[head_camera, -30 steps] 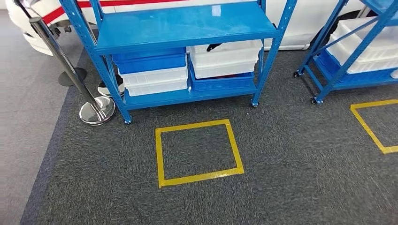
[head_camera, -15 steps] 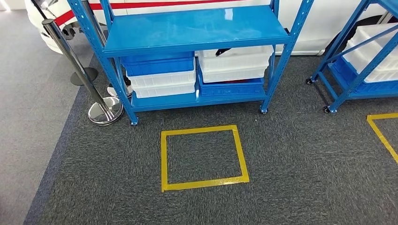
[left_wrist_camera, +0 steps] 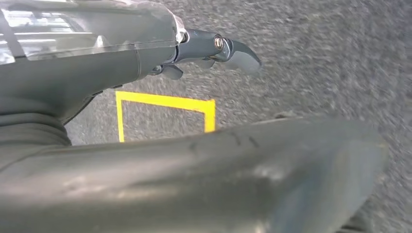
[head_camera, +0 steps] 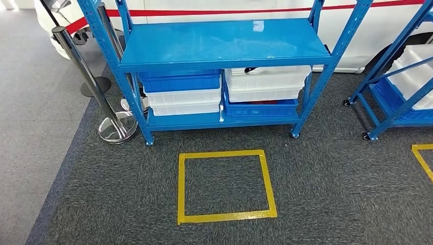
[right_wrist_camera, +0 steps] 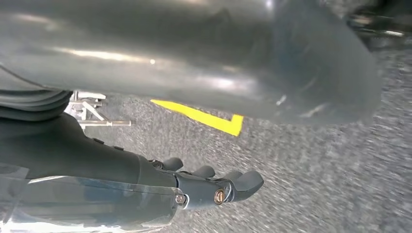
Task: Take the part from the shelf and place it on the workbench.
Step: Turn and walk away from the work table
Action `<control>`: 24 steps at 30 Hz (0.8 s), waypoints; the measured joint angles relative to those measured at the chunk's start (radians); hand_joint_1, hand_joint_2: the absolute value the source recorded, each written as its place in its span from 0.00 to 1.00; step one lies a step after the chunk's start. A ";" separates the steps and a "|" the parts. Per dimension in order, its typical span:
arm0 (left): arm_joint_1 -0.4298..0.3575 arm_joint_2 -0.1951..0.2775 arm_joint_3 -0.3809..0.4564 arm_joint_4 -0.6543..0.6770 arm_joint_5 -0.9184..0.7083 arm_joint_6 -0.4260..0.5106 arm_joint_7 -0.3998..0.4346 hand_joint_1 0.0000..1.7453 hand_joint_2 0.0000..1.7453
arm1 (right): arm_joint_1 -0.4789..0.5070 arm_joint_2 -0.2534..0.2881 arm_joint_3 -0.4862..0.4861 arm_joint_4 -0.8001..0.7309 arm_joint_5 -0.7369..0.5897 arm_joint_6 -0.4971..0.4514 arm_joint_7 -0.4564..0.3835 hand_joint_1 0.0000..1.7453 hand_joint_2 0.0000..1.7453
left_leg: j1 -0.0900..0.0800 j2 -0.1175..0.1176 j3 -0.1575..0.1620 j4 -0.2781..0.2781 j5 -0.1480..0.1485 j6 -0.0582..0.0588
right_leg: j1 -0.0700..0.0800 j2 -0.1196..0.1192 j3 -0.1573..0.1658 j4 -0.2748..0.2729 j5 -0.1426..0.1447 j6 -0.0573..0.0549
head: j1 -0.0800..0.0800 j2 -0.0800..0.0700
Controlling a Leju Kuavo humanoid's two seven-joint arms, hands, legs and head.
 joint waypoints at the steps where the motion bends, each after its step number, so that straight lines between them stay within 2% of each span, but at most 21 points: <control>1: -0.001 0.000 0.000 0.000 -0.002 -0.003 -0.002 0.00 0.00 | 0.000 0.000 0.000 0.001 0.000 0.001 0.001 0.00 0.00 | -0.002 0.001 0.012 -0.002 -0.016 -0.007 | 0.001 -0.001 0.000 -0.021 0.043 -0.006 | 0.000 0.000; 2: -0.002 0.000 -0.001 0.000 -0.003 -0.008 -0.006 0.00 0.00 | -0.001 0.001 -0.001 0.002 -0.001 0.002 0.002 0.00 0.00 | -0.004 0.000 0.023 0.003 -0.023 -0.015 | 0.001 -0.001 0.002 -0.030 0.058 -0.014 | 0.000 0.000; 4: -0.006 0.001 -0.002 0.000 -0.005 -0.016 -0.013 0.00 0.00 | -0.005 0.003 -0.002 0.002 -0.004 -0.001 0.005 0.00 0.00 | -0.003 0.002 0.018 0.045 -0.006 -0.026 | 0.000 0.002 0.023 -0.027 0.038 -0.032 | -0.001 0.000; 5: -0.008 0.001 -0.002 0.000 -0.007 -0.019 -0.016 0.00 0.00 | -0.005 0.004 -0.003 0.002 -0.005 -0.004 0.006 0.00 0.00 | -0.001 0.005 -0.007 0.102 0.015 -0.031 | -0.001 0.003 0.038 -0.031 0.027 -0.040 | -0.001 0.000; 6: -0.009 0.001 -0.003 0.000 -0.008 -0.020 -0.018 0.00 0.00 | -0.005 0.005 -0.004 0.002 -0.006 -0.006 0.007 0.00 0.00 | 0.000 0.008 -0.046 0.167 0.027 -0.034 | -0.001 0.003 0.054 -0.035 0.017 -0.046 | -0.001 0.000; 7: -0.009 0.000 -0.003 0.000 -0.010 -0.021 -0.019 0.00 0.00 | -0.005 0.005 -0.007 0.002 -0.006 -0.008 0.007 0.00 0.00 | 0.001 0.012 -0.094 0.234 0.021 -0.037 | 0.000 0.003 0.070 -0.039 0.004 -0.051 | -0.001 0.000; 8: -0.008 0.000 -0.003 0.000 -0.011 -0.022 -0.019 0.00 0.00 | -0.004 0.005 -0.009 0.002 -0.006 -0.010 0.007 0.00 0.00 | 0.001 0.013 -0.142 0.288 -0.007 -0.039 | 0.001 0.004 0.087 -0.043 -0.009 -0.054 | -0.002 0.000; 9: -0.005 0.000 -0.003 0.000 -0.011 -0.023 -0.019 0.00 0.00 | -0.004 0.005 -0.011 0.002 -0.007 -0.011 0.007 0.00 0.00 | 0.001 0.014 -0.183 0.320 -0.053 -0.039 | 0.003 0.005 0.106 -0.047 -0.022 -0.055 | -0.001 0.000; 10: -0.002 0.000 -0.003 0.000 -0.012 -0.024 -0.020 0.00 0.00 | -0.004 0.005 -0.014 0.002 -0.011 -0.010 0.007 0.00 0.00 | 0.001 0.014 -0.217 0.330 -0.103 -0.038 | 0.004 0.009 0.126 -0.050 -0.037 -0.056 | -0.001 0.000; 11: 0.000 0.000 -0.003 0.000 -0.012 -0.026 -0.020 0.00 0.00 | -0.003 0.005 -0.017 0.002 -0.018 -0.007 0.007 0.00 0.00 | 0.001 0.014 -0.241 0.319 -0.138 -0.036 | 0.006 0.014 0.148 -0.052 -0.052 -0.054 | -0.001 0.000; 12: 0.003 0.000 -0.003 0.000 -0.013 -0.029 -0.021 0.00 0.00 | -0.002 0.006 -0.022 0.002 -0.029 -0.003 0.007 0.00 0.00 | 0.000 0.013 -0.257 0.287 -0.142 -0.033 | 0.007 0.019 0.170 -0.053 -0.068 -0.053 | -0.001 0.000; 13: 0.007 0.000 -0.003 0.000 -0.015 -0.031 -0.022 0.00 0.00 | -0.001 0.007 -0.030 0.002 -0.041 -0.001 0.007 0.00 0.00 | -0.001 0.008 -0.268 0.240 -0.103 -0.029 | 0.008 0.026 0.192 -0.054 -0.085 -0.052 | -0.001 0.000; 15: 0.020 0.001 -0.003 0.001 -0.019 -0.034 -0.025 0.00 0.00 | -0.001 0.012 -0.045 0.004 -0.055 -0.007 0.007 0.00 0.00 | -0.006 -0.015 -0.283 0.140 0.058 -0.017 | 0.009 0.041 0.225 -0.053 -0.117 -0.047 | -0.001 0.000; 16: 0.026 0.002 -0.004 0.001 -0.021 -0.034 -0.025 0.00 0.00 | -0.002 0.014 -0.050 0.004 -0.056 -0.013 0.008 0.00 0.00 | -0.011 -0.024 -0.282 0.111 0.122 -0.012 | 0.008 0.052 0.237 -0.055 -0.132 -0.043 | -0.001 0.000; 17: 0.028 0.004 -0.004 0.001 -0.022 -0.034 -0.026 0.00 0.00 | -0.003 0.016 -0.054 0.005 -0.056 -0.019 0.008 0.00 0.00 | -0.015 -0.027 -0.276 0.096 0.153 -0.006 | 0.007 0.063 0.248 -0.053 -0.139 -0.036 | -0.001 0.000; 18: 0.026 0.004 -0.004 0.001 -0.023 -0.034 -0.026 0.00 0.00 | -0.005 0.016 -0.056 0.004 -0.056 -0.024 0.008 0.00 0.00 | -0.018 -0.023 -0.262 0.091 0.150 0.001 | 0.006 0.071 0.255 -0.046 -0.137 -0.027 | -0.002 0.000; 20: 0.015 0.005 -0.006 0.001 -0.024 -0.035 -0.027 0.00 0.00 | -0.006 0.016 -0.061 0.004 -0.054 -0.028 0.009 0.00 0.00 | -0.018 -0.011 -0.225 0.072 0.136 0.018 | 0.005 0.065 0.234 0.022 -0.103 -0.014 | -0.001 0.000; 21: 0.010 0.005 -0.008 0.001 -0.025 -0.035 -0.028 0.00 0.00 | -0.008 0.016 -0.063 0.004 -0.053 -0.029 0.009 0.00 0.00 | -0.018 -0.007 -0.205 0.062 0.128 0.025 | 0.006 0.052 0.201 0.079 -0.087 -0.010 | -0.001 0.000; 22: 0.007 0.005 -0.008 0.001 -0.026 -0.035 -0.028 0.00 0.00 | -0.009 0.017 -0.065 0.004 -0.051 -0.029 0.011 0.00 0.00 | -0.017 -0.003 -0.186 0.054 0.118 0.030 | 0.007 0.037 0.157 0.140 -0.087 -0.009 | -0.001 0.000; 23: 0.006 0.005 -0.009 0.001 -0.027 -0.036 -0.028 0.00 0.00 | -0.009 0.017 -0.066 0.004 -0.049 -0.030 0.013 0.00 0.00 | -0.018 0.000 -0.169 0.049 0.106 0.034 | 0.008 0.025 0.112 0.191 -0.107 -0.009 | -0.001 0.000; 24: 0.006 0.006 -0.009 0.001 -0.028 -0.037 -0.027 0.00 0.00 | -0.009 0.018 -0.067 0.004 -0.047 -0.030 0.016 0.00 0.00 | -0.018 0.002 -0.152 0.046 0.092 0.036 | 0.009 0.019 0.071 0.222 -0.145 -0.009 | -0.001 0.000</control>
